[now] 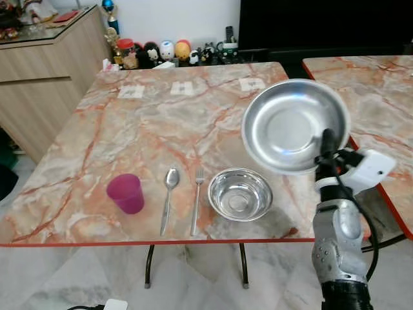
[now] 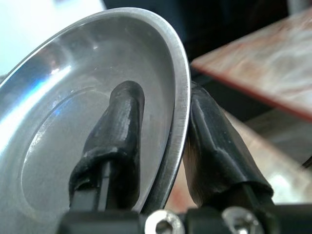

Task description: Setting the table

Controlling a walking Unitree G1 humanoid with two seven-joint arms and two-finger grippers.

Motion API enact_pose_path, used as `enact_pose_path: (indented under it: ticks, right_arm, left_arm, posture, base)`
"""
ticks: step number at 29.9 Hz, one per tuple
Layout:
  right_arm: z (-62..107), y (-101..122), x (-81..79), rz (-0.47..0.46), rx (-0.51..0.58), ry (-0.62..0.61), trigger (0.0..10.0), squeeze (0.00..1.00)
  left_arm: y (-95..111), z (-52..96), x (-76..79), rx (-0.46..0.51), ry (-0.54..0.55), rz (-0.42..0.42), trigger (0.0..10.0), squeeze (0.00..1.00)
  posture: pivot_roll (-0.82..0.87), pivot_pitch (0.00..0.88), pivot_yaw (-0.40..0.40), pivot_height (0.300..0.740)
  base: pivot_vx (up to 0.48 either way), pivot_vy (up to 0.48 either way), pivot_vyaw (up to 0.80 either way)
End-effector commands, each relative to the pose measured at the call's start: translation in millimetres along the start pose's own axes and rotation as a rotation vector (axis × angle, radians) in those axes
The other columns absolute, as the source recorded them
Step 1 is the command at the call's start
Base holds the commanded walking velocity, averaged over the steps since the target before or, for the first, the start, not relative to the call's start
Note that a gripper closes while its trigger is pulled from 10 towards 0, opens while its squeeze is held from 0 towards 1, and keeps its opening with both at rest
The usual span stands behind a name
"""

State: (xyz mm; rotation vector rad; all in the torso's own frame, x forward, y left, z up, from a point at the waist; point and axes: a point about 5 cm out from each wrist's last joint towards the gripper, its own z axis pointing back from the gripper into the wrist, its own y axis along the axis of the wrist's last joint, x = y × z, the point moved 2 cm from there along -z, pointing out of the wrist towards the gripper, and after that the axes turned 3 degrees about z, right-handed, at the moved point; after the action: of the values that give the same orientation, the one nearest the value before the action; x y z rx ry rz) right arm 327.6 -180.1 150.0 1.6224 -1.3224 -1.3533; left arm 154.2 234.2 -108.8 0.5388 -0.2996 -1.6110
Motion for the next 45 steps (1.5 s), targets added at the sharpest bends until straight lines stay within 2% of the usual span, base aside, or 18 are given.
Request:
enact_pose_path:
  ticks: [1,8,11,13,16,20,27,35,39,45]
  right_arm:
    - [2.2,-1,-7.7,0.009,-0.007,0.04,10.0,0.0]
    - [9.4,-6,-13.9,0.084,-0.041,0.129,10.0,0.0]
    - [7.1,1,-12.5,0.132,-0.031,0.171,10.0,0.0]
    - [3.9,9,-10.5,0.202,-0.017,0.223,10.0,0.0]
    - [0.3,17,-8.2,0.237,-0.002,0.256,10.0,0.0]
    - [-2.2,24,-3.3,0.242,0.013,0.24,10.0,0.0]
    - [2.9,23,0.5,0.217,0.012,0.191,10.0,0.0]
    - [8.3,25,12.1,0.217,0.024,0.118,10.0,0.0]
    - [7.9,27,23.8,0.205,0.029,0.063,10.0,0.0]
    - [7.9,27,25.0,0.205,0.027,0.054,10.0,0.0]
  left_arm:
    - [-7,0.9,0.0,-0.027,0.011,-0.001,10.0,0.0]
    - [-11,2.1,-3.9,-0.027,0.046,0.068,10.0,0.0]
    - [-11,2.2,-3.3,-0.024,0.048,0.08,10.0,0.0]
    - [-11,2.1,-1.9,-0.021,0.047,0.084,10.0,0.0]
    - [-9,1.6,0.7,-0.014,0.044,0.087,10.0,0.0]
    - [-4,0.4,2.2,0.001,0.045,0.098,10.0,0.0]
    - [6,-1.2,2.0,0.026,0.051,0.114,10.0,0.0]
    - [15,-2.2,1.6,0.058,0.041,0.083,10.0,0.0]
    - [21,-3.0,1.4,0.072,0.039,0.067,10.0,0.0]
    - [28,-3.9,4.1,0.09,0.036,0.063,10.0,0.0]
  posture:
    - [-0.12,0.0,0.028,0.74]
    - [-0.12,0.0,0.012,0.74]
    - [-0.12,0.0,-0.003,0.74]
    - [-0.12,0.0,-0.008,0.74]
    - [-0.13,0.0,-0.015,0.74]
    - [-0.13,0.0,-0.028,0.74]
    - [-0.13,0.0,-0.019,0.74]
    - [-0.15,0.0,0.026,0.74]
    - [-0.14,0.0,0.033,0.74]
    - [-0.15,0.0,0.037,0.74]
  base:
    - [0.0,-0.48,0.0]
    - [0.0,-0.424,0.0]
    - [0.0,-0.329,0.0]
    - [0.0,-0.321,0.0]
    - [0.0,-0.32,0.0]
    - [0.0,-0.318,0.0]
    - [0.0,-0.32,0.0]
    - [0.0,-0.32,0.0]
    - [0.0,-0.319,0.0]
    - [0.0,-0.317,0.0]
